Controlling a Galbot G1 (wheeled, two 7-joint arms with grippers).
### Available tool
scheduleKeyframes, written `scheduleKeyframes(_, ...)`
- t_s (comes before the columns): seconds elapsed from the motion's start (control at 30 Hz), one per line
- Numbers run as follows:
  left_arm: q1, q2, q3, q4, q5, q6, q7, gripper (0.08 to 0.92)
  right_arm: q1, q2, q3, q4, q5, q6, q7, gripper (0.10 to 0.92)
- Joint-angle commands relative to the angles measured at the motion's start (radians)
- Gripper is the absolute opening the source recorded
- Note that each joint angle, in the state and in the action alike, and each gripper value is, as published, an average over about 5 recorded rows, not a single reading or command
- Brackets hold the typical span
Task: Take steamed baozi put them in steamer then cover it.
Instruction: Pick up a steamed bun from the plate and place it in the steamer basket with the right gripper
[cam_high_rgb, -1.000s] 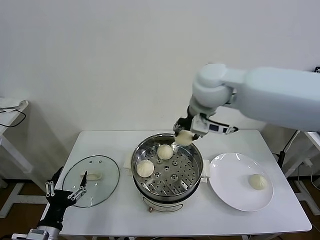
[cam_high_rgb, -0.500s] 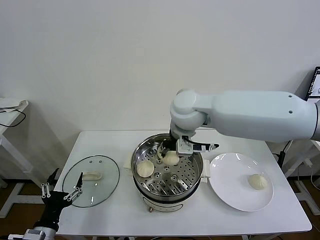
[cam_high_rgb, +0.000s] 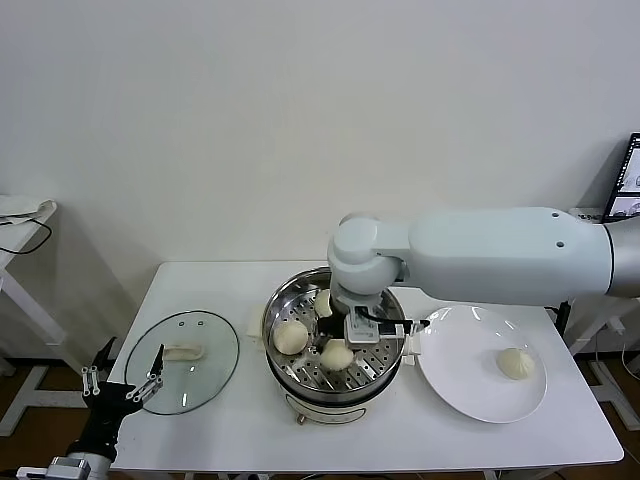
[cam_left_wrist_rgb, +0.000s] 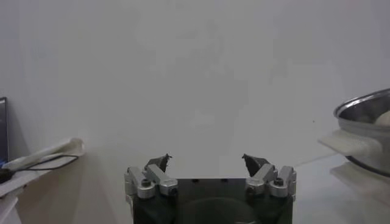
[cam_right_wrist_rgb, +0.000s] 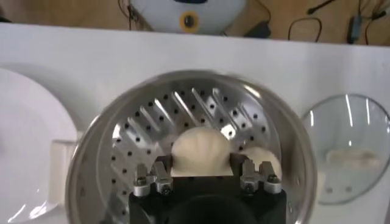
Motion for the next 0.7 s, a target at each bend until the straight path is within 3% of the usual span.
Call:
scheduleKeyframes(0.03, -0.005, 0.0, -0.005, 0.007, 0.0, 0.001, 0.001, 0.823, -0.026, -0.002, -0.006, 0.019, 0.004, -0.004, -0.01, 0.636)
scheduleKeyframes(0.37, -0.006, -0.002, -0.003, 0.008, 0.0, 0.002, 0.001, 0.823, -0.054, 0.009, -0.005, 0.0, -0.017, -0.011, -0.021, 0.637)
scheduleKeyframes(0.7, -0.002, -0.004, -0.003, 0.004, 0.0, 0.004, -0.001, 0.823, -0.023, -0.05, 0.041, -0.038, 0.035, -0.016, -0.023, 0.815)
